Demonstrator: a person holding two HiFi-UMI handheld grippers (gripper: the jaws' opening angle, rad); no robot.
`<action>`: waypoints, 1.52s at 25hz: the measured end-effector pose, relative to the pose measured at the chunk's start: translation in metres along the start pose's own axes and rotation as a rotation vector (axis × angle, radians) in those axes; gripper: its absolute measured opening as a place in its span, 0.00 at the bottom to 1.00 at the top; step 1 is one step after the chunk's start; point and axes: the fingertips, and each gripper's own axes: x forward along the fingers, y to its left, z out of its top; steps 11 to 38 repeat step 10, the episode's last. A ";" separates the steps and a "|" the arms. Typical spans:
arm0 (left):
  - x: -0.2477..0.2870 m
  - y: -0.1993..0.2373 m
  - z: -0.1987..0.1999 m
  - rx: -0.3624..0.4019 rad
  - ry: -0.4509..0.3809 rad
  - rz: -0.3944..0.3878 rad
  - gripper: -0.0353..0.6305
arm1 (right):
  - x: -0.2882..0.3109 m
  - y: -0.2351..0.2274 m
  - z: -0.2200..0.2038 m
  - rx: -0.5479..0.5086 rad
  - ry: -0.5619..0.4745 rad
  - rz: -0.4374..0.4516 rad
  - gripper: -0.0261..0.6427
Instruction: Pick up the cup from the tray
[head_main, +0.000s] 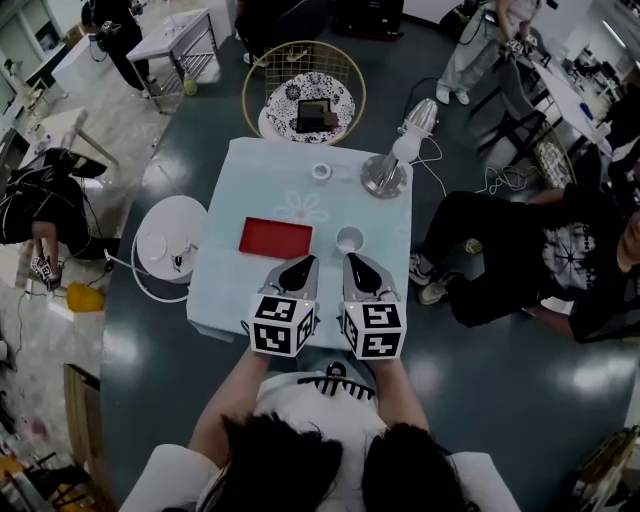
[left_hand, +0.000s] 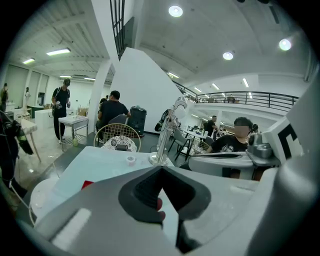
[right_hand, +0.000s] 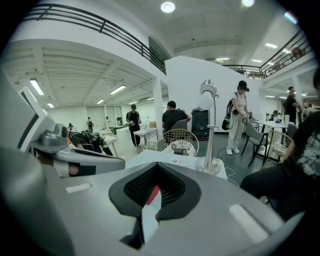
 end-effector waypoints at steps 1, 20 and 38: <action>0.000 0.001 0.000 0.000 0.001 0.001 0.05 | 0.000 0.001 0.000 0.000 0.002 0.002 0.07; 0.008 0.015 0.003 -0.009 -0.012 0.024 0.05 | 0.014 0.002 0.001 -0.006 0.007 0.000 0.07; 0.008 0.015 0.003 -0.009 -0.012 0.024 0.05 | 0.014 0.002 0.001 -0.006 0.007 0.000 0.07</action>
